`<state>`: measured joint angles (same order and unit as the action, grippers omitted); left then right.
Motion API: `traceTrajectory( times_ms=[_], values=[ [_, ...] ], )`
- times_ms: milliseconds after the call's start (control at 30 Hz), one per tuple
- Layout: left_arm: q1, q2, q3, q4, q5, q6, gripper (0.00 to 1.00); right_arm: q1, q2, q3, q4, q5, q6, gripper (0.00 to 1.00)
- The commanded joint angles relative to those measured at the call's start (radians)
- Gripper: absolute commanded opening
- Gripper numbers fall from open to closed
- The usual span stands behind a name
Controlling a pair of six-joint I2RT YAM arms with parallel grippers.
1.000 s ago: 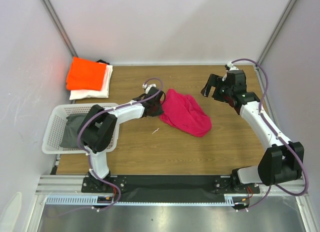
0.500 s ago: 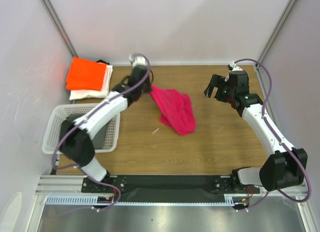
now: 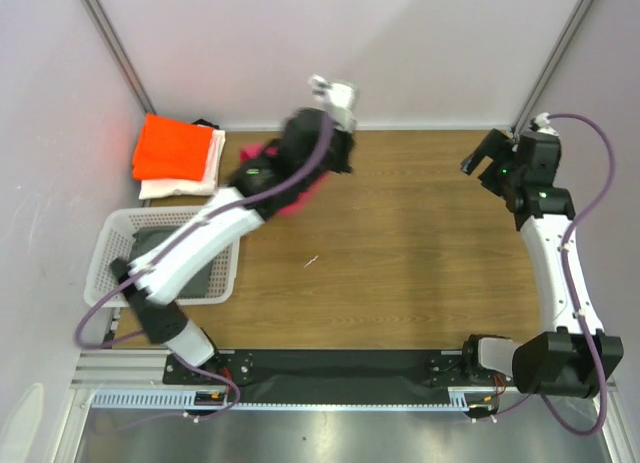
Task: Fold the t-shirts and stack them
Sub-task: Flatten the tshirt out
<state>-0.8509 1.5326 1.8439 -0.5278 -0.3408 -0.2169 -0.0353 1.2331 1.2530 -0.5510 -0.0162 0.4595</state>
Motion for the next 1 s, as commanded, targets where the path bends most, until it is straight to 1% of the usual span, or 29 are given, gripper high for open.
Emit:
traceTrajectory(
  times_ms=[0,67,100,133,167,200,233,267,333,367,400,433,467,500,533,567,600,633,667,733,800,867,900,933,967],
  values=[
    [-0.103,0.168,-0.003,-0.018,0.097,0.008,0.0,-0.058,-0.053,0.007,-0.032,-0.036,0.018,1.0],
    [-0.175,0.245,0.084,-0.058,0.106,0.036,0.01,-0.074,-0.066,-0.009,-0.053,-0.034,0.005,1.0],
    [-0.194,0.279,0.121,-0.122,0.118,0.054,0.24,-0.083,-0.072,-0.015,-0.059,-0.034,0.004,1.0],
    [-0.209,0.334,0.174,-0.153,0.12,0.054,0.5,-0.084,-0.081,-0.027,-0.069,-0.036,-0.002,1.0],
    [-0.232,0.345,0.185,-0.176,0.111,0.053,0.78,-0.086,-0.086,-0.036,-0.07,-0.042,-0.01,1.0],
    [-0.237,0.35,0.186,-0.199,0.106,0.045,0.99,-0.086,-0.092,-0.044,-0.063,-0.048,-0.016,1.0],
    [-0.237,0.342,0.178,-0.21,0.103,0.036,1.0,-0.086,-0.096,-0.053,-0.056,-0.059,-0.024,1.0],
    [-0.229,0.331,0.172,-0.218,0.062,0.025,1.0,-0.086,-0.104,-0.07,-0.05,-0.086,-0.036,1.0],
    [-0.209,0.313,0.172,-0.254,0.03,-0.007,1.0,-0.084,-0.107,-0.082,-0.037,-0.119,-0.053,1.0],
    [-0.164,0.29,0.172,-0.274,0.026,-0.031,1.0,-0.081,-0.112,-0.098,-0.026,-0.164,-0.062,1.0],
    [-0.13,0.278,0.17,-0.316,0.048,-0.1,1.0,-0.078,-0.112,-0.107,-0.011,-0.181,-0.076,1.0],
    [-0.055,0.256,0.134,-0.333,0.068,-0.142,1.0,-0.057,-0.113,-0.118,0.002,-0.207,-0.085,1.0],
    [-0.015,0.204,0.092,-0.336,0.085,-0.182,1.0,-0.039,-0.116,-0.128,0.017,-0.214,-0.099,1.0],
    [0.025,0.164,0.033,-0.312,0.104,-0.256,1.0,-0.016,-0.116,-0.153,0.045,-0.211,-0.123,1.0],
    [0.062,0.128,-0.112,-0.286,0.124,-0.286,1.0,0.068,-0.112,-0.159,0.06,-0.183,-0.137,1.0],
    [0.14,0.092,-0.186,-0.25,0.146,-0.308,1.0,0.11,-0.106,-0.17,0.078,-0.17,-0.154,1.0],
    [0.179,0.022,-0.255,-0.197,0.199,-0.349,1.0,0.165,-0.081,-0.185,0.129,-0.154,-0.203,1.0],
    [0.218,-0.003,-0.381,-0.166,0.235,-0.364,1.0,0.214,-0.066,-0.194,0.155,-0.134,-0.225,1.0],
    [0.298,-0.031,-0.432,-0.135,0.278,-0.371,1.0,0.303,-0.046,-0.201,0.178,-0.111,-0.254,1.0],
    [0.387,-0.08,-0.529,-0.083,0.328,-0.391,1.0,0.363,0.035,-0.207,0.246,-0.116,-0.333,0.97],
    [0.423,-0.1,-0.56,-0.057,0.332,-0.377,1.0,0.452,0.098,-0.19,0.285,-0.14,-0.402,0.94],
    [0.45,-0.12,-0.577,-0.038,0.319,-0.354,1.0,0.539,0.184,-0.161,0.324,-0.071,-0.456,0.95],
    [0.47,-0.123,-0.577,-0.028,0.316,-0.351,1.0,0.564,0.254,-0.129,0.351,-0.035,-0.519,0.95],
    [0.481,-0.121,-0.578,-0.024,0.316,-0.352,1.0,0.587,0.291,-0.103,0.362,-0.003,-0.519,0.95],
    [0.492,-0.121,-0.58,-0.012,0.328,-0.346,1.0,0.607,0.33,-0.078,0.37,0.015,-0.557,0.91]
  ],
)
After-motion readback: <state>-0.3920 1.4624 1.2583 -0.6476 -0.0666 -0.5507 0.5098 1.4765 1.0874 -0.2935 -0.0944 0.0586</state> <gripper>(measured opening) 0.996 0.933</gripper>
